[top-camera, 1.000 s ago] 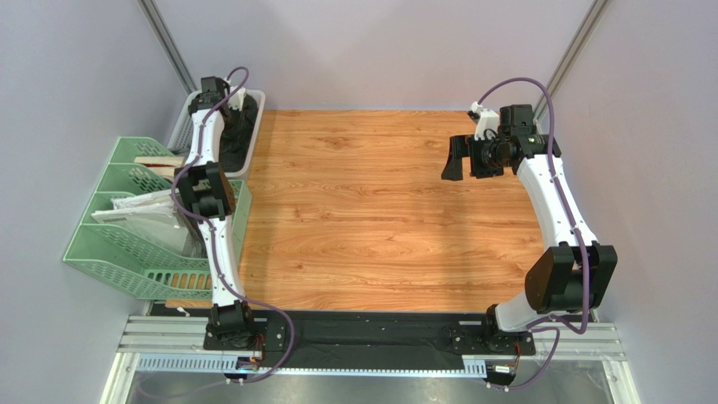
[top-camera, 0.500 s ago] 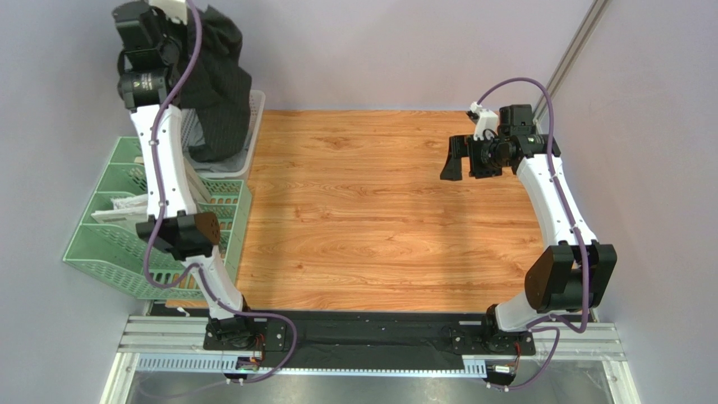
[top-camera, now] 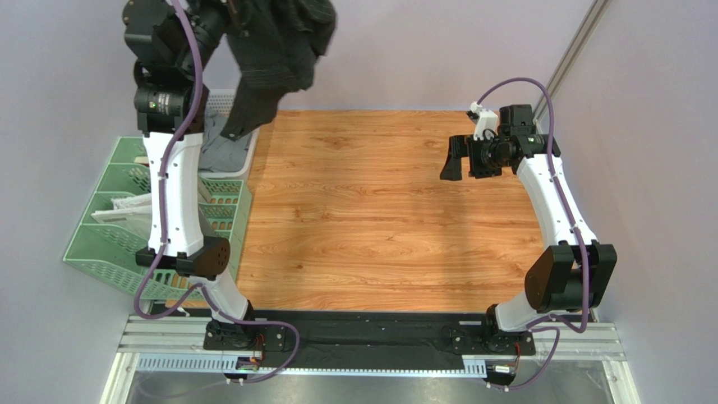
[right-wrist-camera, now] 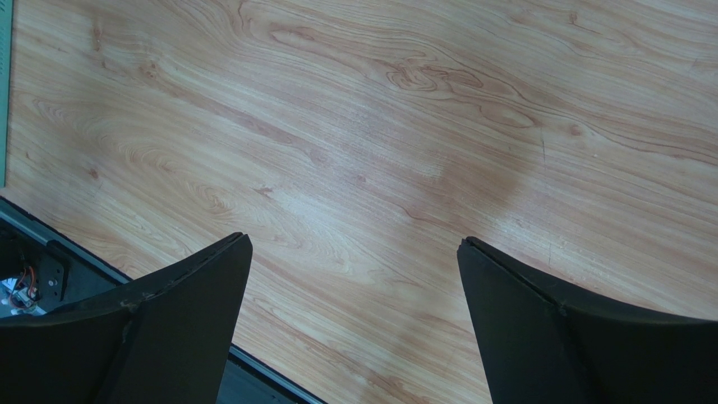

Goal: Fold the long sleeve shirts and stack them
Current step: Move the shirt to the center of the board

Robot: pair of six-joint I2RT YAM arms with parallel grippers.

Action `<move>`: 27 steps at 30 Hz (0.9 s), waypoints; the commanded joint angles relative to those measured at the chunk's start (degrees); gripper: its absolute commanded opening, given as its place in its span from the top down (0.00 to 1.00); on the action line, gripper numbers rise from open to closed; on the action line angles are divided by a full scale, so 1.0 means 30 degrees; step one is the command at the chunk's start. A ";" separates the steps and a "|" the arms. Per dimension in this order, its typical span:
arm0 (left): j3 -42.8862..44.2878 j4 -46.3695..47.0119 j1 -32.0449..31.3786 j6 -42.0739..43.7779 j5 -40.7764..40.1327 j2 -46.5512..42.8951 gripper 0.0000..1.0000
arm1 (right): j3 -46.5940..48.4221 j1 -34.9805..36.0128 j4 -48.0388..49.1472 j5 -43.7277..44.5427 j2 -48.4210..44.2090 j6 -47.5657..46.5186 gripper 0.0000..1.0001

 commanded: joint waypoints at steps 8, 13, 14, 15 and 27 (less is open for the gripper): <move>0.2167 0.4835 -0.6405 -0.1269 -0.0624 -0.1257 1.00 | 0.0270 0.0036 0.0157 0.0366 -0.0882 0.0102 0.00; -0.2132 0.3346 -0.6524 -0.1119 -0.0216 -0.1753 1.00 | 0.0591 -0.1483 -0.0369 -0.0393 -0.1029 -0.0073 0.00; -0.3243 0.3137 -0.6524 -0.1119 0.0859 -0.2334 1.00 | 0.0534 -0.2039 -0.0515 -0.1265 -0.1203 -0.0045 0.00; -0.5894 0.2961 -0.6524 -0.0654 0.1943 -0.2717 1.00 | 0.0504 -0.3466 -0.0546 -0.1854 -0.1234 0.0014 0.00; -2.2259 -0.6325 -0.2104 0.8341 0.8314 -0.5562 0.01 | -0.1746 -0.4951 -0.2919 -0.2739 -0.1791 -0.4027 0.00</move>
